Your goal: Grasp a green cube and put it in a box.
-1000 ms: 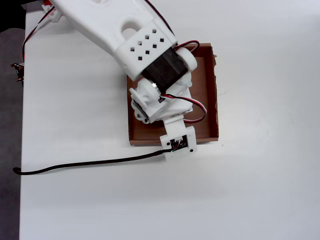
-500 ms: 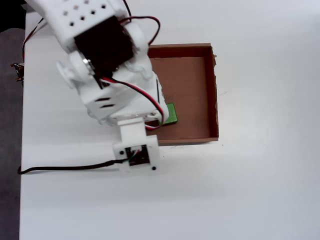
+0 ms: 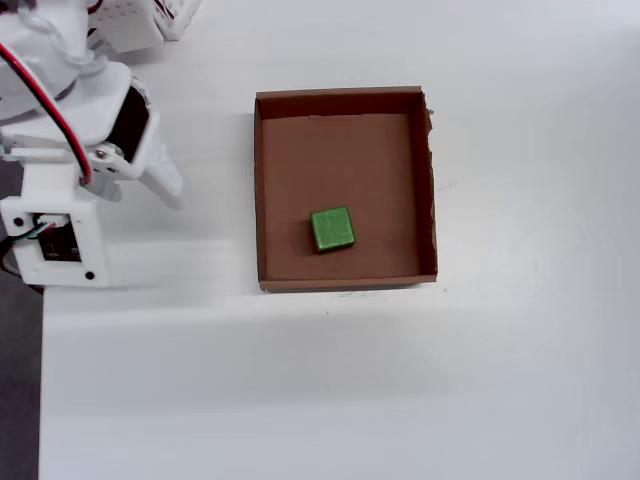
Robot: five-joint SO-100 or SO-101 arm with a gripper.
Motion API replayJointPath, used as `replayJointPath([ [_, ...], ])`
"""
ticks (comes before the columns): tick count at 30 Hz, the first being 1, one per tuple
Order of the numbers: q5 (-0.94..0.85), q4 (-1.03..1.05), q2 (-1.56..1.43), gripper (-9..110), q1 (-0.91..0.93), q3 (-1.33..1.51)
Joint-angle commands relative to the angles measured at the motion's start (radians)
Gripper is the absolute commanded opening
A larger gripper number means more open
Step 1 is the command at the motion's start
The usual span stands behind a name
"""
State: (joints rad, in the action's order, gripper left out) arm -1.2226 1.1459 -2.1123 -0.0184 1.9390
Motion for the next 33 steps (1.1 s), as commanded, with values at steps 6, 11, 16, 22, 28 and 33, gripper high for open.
replayJointPath([
  [6, -0.133, -0.006, -0.291, 22, 0.132, 0.238],
  [11, -0.184, -0.009, -0.465, 21, 0.17, 0.431],
  [16, -0.192, -0.003, -0.597, 21, 0.181, 0.565],
  [22, -0.213, 0.002, -0.787, 20, 0.209, 0.744],
  [28, -0.216, 0.003, -0.9, 20, 0.212, 0.853],
  [33, -0.216, 0.04, -1.04, 20, 0.209, 0.977],
])
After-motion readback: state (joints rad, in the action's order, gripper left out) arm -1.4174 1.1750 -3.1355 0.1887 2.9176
